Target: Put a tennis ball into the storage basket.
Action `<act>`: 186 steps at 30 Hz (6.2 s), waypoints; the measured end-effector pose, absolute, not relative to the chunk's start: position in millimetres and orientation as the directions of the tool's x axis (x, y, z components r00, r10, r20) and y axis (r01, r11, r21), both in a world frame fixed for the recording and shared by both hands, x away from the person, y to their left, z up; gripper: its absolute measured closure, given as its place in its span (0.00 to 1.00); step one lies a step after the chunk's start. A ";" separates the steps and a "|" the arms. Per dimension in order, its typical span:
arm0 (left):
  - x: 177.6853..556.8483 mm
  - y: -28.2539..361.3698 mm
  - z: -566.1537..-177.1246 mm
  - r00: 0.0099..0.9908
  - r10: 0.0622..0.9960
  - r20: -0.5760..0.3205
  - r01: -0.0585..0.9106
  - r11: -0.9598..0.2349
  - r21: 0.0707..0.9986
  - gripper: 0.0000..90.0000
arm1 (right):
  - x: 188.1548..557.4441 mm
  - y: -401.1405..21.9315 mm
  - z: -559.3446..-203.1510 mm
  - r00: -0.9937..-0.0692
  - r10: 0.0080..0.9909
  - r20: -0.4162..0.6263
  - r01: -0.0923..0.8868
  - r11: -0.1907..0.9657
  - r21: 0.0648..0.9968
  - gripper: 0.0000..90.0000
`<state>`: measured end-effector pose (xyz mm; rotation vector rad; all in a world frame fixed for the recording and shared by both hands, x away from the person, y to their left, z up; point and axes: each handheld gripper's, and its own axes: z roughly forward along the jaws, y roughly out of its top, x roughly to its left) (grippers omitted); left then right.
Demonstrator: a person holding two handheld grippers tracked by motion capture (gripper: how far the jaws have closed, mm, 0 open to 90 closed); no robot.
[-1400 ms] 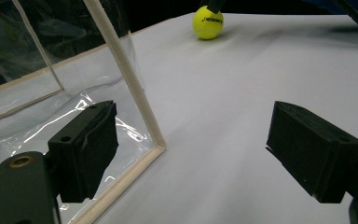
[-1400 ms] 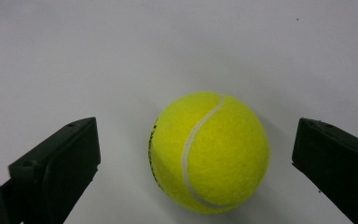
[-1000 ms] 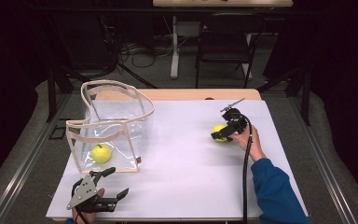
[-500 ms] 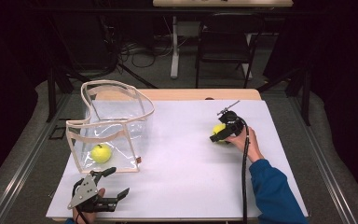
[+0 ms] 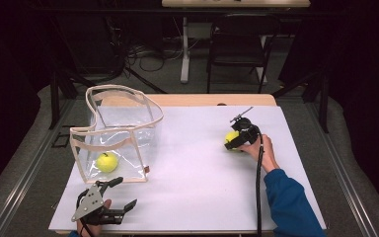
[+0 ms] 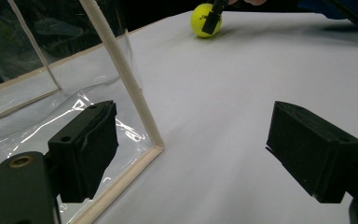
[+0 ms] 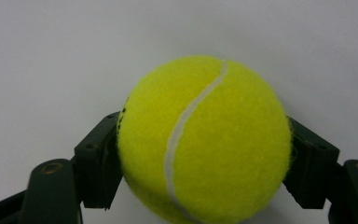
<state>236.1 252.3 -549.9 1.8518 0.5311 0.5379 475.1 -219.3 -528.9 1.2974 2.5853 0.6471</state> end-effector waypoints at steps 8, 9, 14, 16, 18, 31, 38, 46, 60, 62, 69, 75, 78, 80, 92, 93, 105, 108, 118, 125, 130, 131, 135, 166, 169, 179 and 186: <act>236.8 252.8 -550.0 0.797 0.594 0.109 0.106 -0.316 0.943 0.18 | 473.0 -217.4 -524.0 -0.607 0.795 0.026 0.699 0.517 0.494 0.28; 236.8 252.9 -550.1 0.797 0.593 0.109 0.107 -0.316 0.943 0.18 | 472.3 -216.8 -522.8 -0.606 0.795 0.024 0.698 0.518 0.494 0.28; 236.7 252.3 -549.8 0.799 0.591 0.112 0.103 -0.318 0.943 0.18 | 468.9 -214.4 -517.5 -0.615 0.788 0.019 0.692 0.529 0.491 0.28; 236.6 252.7 -549.7 0.799 0.591 0.109 0.103 -0.313 0.944 0.18 | 467.3 -213.9 -515.3 -0.620 0.785 0.016 0.686 0.532 0.496 0.28; 236.8 252.4 -549.6 0.798 0.592 0.110 0.102 -0.314 0.944 0.18 | 466.3 -213.7 -513.5 -0.625 0.781 0.014 0.681 0.537 0.498 0.28; 238.1 251.8 -550.2 0.800 0.590 0.106 0.107 -0.316 0.943 0.18 | 460.0 -208.9 -503.5 -0.651 0.759 -0.008 0.658 0.569 0.493 0.29; 238.1 252.2 -550.1 0.801 0.589 0.105 0.106 -0.313 0.944 0.18 | 457.6 -207.4 -497.0 -0.656 0.754 -0.016 0.650 0.576 0.496 0.29; 237.8 252.0 -549.7 0.801 0.589 0.108 0.103 -0.313 0.944 0.18 | 454.9 -203.7 -489.2 -0.670 0.742 -0.023 0.637 0.590 0.496 0.29; 237.7 251.7 -549.7 0.803 0.586 0.110 0.101 -0.316 0.944 0.18 | 450.8 -192.9 -477.3 -0.699 0.714 -0.047 0.604 0.623 0.497 0.29; 237.8 252.1 -549.6 0.802 0.587 0.108 0.102 -0.313 0.944 0.18 | 450.9 -191.1 -475.3 -0.703 0.709 -0.051 0.601 0.631 0.490 0.29; 238.1 251.5 -549.5 0.802 0.587 0.111 0.101 -0.317 0.943 0.18 | 451.7 -182.6 -472.0 -0.719 0.693 -0.057 0.585 0.647 0.490 0.29; 238.4 251.4 -549.6 0.802 0.586 0.111 0.101 -0.317 0.943 0.18 | 452.0 -176.9 -469.7 -0.732 0.678 -0.064 0.576 0.666 0.474 0.29; 238.7 251.7 -550.0 0.804 0.585 0.105 0.103 -0.312 0.944 0.18 | 451.7 -174.2 -467.4 -0.735 0.675 -0.066 0.573 0.670 0.472 0.29; 238.5 251.7 -549.7 0.804 0.585 0.107 0.101 -0.312 0.945 0.18 | 452.7 -172.8 -466.4 -0.740 0.670 -0.066 0.569 0.674 0.472 0.29; 238.4 251.3 -549.6 0.803 0.586 0.111 0.101 -0.317 0.943 0.18 | 453.8 -160.3 -457.0 -0.754 0.654 -0.070 0.548 0.684 0.482 0.29; 238.4 251.1 -549.7 0.803 0.586 0.110 0.101 -0.316 0.943 0.18 | 454.0 -159.4 -455.6 -0.758 0.648 -0.073 0.544 0.691 0.477 0.29; 238.7 250.9 -549.9 0.804 0.585 0.109 0.102 -0.315 0.944 0.18 | 456.0 -145.7 -444.4 -0.768 0.635 -0.082 0.528 0.701 0.479 0.29; 239.2 251.2 -550.0 0.805 0.584 0.106 0.102 -0.313 0.944 0.18 | 457.3 -142.8 -442.1 -0.777 0.624 -0.087 0.518 0.712 0.475 0.29; 239.4 251.1 -550.2 0.806 0.583 0.106 0.103 -0.314 0.944 0.18 | 460.1 -133.3 -437.7 -0.791 0.604 -0.097 0.499 0.728 0.470 0.29; 239.6 251.0 -550.3 0.807 0.581 0.105 0.104 -0.314 0.944 0.18 | 461.9 -127.9 -433.4 -0.796 0.597 -0.100 0.493 0.735 0.465 0.29; 239.3 251.1 -550.2 0.807 0.581 0.106 0.102 -0.314 0.944 0.18 | 463.4 -124.5 -427.8 -0.798 0.594 -0.100 0.484 0.732 0.479 0.29; 239.2 251.1 -550.1 0.807 0.581 0.107 0.101 -0.314 0.944 0.18 | 463.4 -124.5 -427.8 -0.798 0.594 -0.100 0.484 0.732 0.479 0.29; 239.0 251.0 -550.1 0.807 0.580 0.107 0.100 -0.314 0.944 0.18 | 463.2 -122.7 -424.5 -0.799 0.592 -0.105 0.480 0.734 0.481 0.29; 238.4 250.7 -549.9 0.807 0.581 0.107 0.101 -0.315 0.944 0.18 | 467.7 -108.1 -399.6 -0.810 0.576 -0.115 0.435 0.720 0.541 0.29; 239.0 250.8 -550.3 0.809 0.578 0.105 0.102 -0.314 0.944 0.18 | 467.7 -106.3 -397.4 -0.810 0.575 -0.117 0.432 0.719 0.544 0.29; 238.7 250.5 -550.2 0.809 0.578 0.107 0.102 -0.317 0.943 0.18 | 468.7 -101.8 -391.0 -0.815 0.567 -0.123 0.417 0.720 0.555 0.29; 239.0 250.8 -550.3 0.809 0.578 0.104 0.100 -0.311 0.945 0.18 | 469.4 -99.0 -385.3 -0.815 0.566 -0.123 0.412 0.716 0.563 0.29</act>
